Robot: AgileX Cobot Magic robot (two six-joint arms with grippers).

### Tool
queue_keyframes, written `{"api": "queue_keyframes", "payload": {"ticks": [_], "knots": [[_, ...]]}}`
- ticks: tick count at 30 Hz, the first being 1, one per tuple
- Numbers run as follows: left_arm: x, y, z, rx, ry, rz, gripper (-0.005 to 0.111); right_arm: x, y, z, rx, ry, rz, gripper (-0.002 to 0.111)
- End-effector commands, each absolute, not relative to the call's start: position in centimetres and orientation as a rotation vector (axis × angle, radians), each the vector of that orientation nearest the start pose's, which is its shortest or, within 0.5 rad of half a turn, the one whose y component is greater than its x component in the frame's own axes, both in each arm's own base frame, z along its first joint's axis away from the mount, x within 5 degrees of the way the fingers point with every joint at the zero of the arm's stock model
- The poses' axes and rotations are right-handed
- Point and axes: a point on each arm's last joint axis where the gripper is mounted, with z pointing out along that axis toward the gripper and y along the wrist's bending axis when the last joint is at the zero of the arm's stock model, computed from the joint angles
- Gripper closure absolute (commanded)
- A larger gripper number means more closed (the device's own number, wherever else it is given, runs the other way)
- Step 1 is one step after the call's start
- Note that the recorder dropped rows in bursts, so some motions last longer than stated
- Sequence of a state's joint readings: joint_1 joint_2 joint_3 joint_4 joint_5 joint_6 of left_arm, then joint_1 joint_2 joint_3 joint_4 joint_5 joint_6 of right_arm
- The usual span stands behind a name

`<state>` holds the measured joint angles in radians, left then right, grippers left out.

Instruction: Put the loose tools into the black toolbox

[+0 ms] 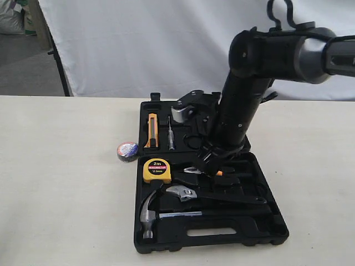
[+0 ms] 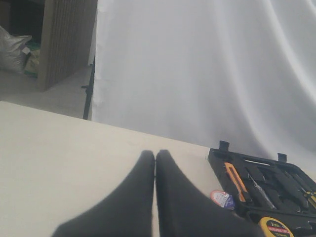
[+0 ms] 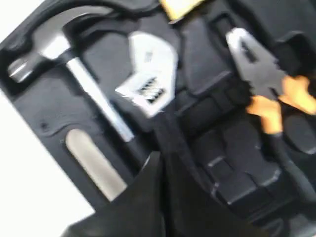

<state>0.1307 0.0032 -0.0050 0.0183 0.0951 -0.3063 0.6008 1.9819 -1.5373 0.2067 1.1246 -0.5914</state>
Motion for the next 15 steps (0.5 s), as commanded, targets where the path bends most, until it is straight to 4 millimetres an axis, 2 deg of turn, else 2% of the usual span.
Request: {"api": "queue_keyframes", "payload": {"ticks": [1,2,3,5,7,8,10,15], "knots": [[5.5,0.9,20.8,-0.346,1.526,-0.103,0.106,33.4,22.6,20.0,-1.404,2.708,0.173,0.106],[5.5,0.9,20.8,-0.346,1.526,-0.103,0.106,33.5,22.4,19.9,-1.395,2.714,0.133,0.099],[5.5,0.9,20.8,-0.346,1.526,-0.103,0.106,33.6,22.4,19.8,-1.389,2.714,0.130,0.084],[5.5,0.9,20.8,-0.346,1.526,-0.103,0.106,33.7,22.5,19.8,-1.362,2.716,0.134,0.063],[5.5,0.9,20.8,-0.346,1.526,-0.103,0.106,33.6,22.4,19.9,-1.388,2.721,0.132,0.048],[5.5,0.9,20.8,-0.346,1.526,-0.103,0.106,33.4,22.4,19.9,-1.455,2.700,0.132,0.042],[5.5,0.9,20.8,-0.346,1.526,-0.103,0.106,33.2,22.6,19.9,-1.566,2.644,0.174,0.036],[5.5,0.9,20.8,-0.346,1.526,-0.103,0.106,32.9,23.4,20.0,-1.722,2.489,0.308,0.036]]}}
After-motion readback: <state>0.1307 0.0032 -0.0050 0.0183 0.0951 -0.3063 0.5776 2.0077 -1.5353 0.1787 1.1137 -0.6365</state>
